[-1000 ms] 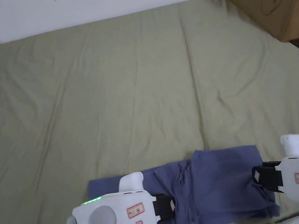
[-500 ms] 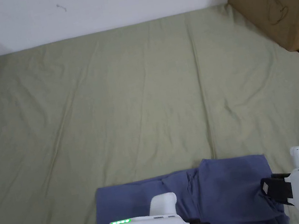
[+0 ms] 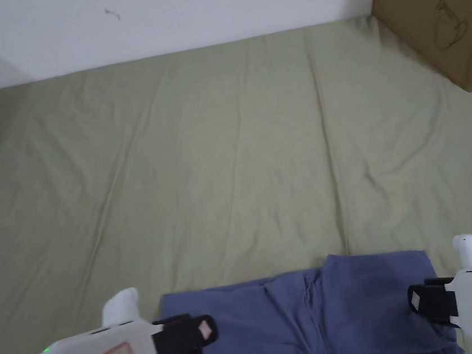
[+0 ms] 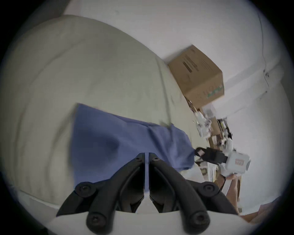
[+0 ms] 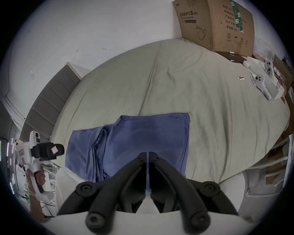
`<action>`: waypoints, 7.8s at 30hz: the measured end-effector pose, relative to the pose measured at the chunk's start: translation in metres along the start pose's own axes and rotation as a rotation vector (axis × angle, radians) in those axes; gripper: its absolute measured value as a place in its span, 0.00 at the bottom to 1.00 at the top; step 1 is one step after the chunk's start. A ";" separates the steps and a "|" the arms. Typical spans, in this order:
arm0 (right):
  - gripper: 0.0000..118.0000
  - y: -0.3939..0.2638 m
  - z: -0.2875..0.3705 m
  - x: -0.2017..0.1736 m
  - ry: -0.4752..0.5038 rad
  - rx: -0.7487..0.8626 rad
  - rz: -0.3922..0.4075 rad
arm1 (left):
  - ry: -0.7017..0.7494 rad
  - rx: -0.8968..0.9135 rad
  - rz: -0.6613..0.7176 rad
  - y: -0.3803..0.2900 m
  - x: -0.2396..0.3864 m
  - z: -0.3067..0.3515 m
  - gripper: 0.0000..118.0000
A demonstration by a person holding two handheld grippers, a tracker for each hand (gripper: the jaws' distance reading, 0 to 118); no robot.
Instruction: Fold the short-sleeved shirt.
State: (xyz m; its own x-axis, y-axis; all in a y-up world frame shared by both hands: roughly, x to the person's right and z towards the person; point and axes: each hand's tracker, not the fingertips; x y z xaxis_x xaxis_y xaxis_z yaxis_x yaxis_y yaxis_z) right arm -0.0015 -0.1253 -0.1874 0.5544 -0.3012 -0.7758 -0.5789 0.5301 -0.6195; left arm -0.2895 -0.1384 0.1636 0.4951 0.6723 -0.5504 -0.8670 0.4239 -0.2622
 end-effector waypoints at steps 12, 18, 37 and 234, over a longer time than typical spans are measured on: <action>0.02 0.011 -0.015 -0.020 0.011 -0.028 0.054 | -0.031 -0.021 0.191 -0.005 -0.071 -0.007 0.96; 0.02 0.011 -0.020 -0.027 0.011 -0.044 0.072 | -0.196 0.005 0.326 -0.004 -0.081 -0.026 0.95; 0.02 0.017 -0.014 -0.031 -0.003 -0.045 0.066 | -0.159 -0.060 0.312 0.017 -0.090 -0.002 0.11; 0.02 0.043 -0.024 -0.082 0.100 0.030 0.124 | 0.589 0.334 -0.338 0.060 0.058 0.067 0.00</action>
State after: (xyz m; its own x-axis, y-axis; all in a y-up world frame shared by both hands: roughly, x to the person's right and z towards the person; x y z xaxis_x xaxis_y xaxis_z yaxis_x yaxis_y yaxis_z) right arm -0.0863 -0.0970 -0.1528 0.4166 -0.3091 -0.8549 -0.6199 0.5913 -0.5158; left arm -0.3091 -0.0332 0.1691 0.5376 0.0773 -0.8396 -0.5636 0.7736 -0.2896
